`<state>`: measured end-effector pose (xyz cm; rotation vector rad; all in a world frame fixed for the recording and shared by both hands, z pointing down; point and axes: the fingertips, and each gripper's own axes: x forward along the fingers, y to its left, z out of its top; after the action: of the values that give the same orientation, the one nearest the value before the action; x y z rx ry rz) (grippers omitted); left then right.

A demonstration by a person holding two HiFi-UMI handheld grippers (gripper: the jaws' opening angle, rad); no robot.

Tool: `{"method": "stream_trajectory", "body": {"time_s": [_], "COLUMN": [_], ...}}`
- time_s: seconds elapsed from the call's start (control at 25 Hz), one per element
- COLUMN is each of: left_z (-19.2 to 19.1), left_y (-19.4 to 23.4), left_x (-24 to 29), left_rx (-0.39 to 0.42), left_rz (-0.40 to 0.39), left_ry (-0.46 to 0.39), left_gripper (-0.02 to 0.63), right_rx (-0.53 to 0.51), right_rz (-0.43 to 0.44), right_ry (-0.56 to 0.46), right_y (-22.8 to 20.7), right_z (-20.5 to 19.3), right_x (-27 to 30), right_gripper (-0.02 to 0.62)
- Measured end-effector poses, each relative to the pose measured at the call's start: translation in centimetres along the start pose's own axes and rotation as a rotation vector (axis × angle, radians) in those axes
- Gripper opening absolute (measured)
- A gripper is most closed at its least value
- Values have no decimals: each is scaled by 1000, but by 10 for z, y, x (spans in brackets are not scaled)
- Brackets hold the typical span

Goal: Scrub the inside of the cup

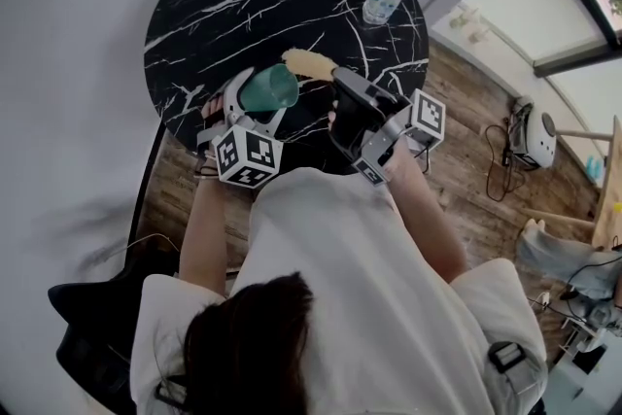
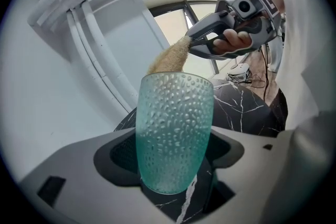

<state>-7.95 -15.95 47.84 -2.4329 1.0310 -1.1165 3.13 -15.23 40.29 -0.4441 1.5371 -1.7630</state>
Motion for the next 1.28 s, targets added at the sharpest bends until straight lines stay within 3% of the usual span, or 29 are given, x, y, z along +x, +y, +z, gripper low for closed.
{"method": "stream_trajectory", "body": {"time_s": [0.24, 0.84, 1.16, 1.28], "left_z": [-1, -1, 2, 1], "left_y": [-2, -4, -3, -3], "left_x": [1, 3, 8, 7], "left_rx": [-67, -261, -370, -441], "left_rz": [-4, -39, -49, -59], "left_ry": [-12, -62, -89, -98], "left_gripper": [357, 357, 357, 357], "right_rx": [-44, -371, -703, -942], "right_rz": [-30, -264, -517, -622], "right_ry": [-13, -25, 12, 53], "right_y": [-5, -24, -40, -46], "right_z": [7, 37, 57, 61], "right_x": [-4, -23, -35, -34], "right_gripper": [48, 48, 48, 48]}}
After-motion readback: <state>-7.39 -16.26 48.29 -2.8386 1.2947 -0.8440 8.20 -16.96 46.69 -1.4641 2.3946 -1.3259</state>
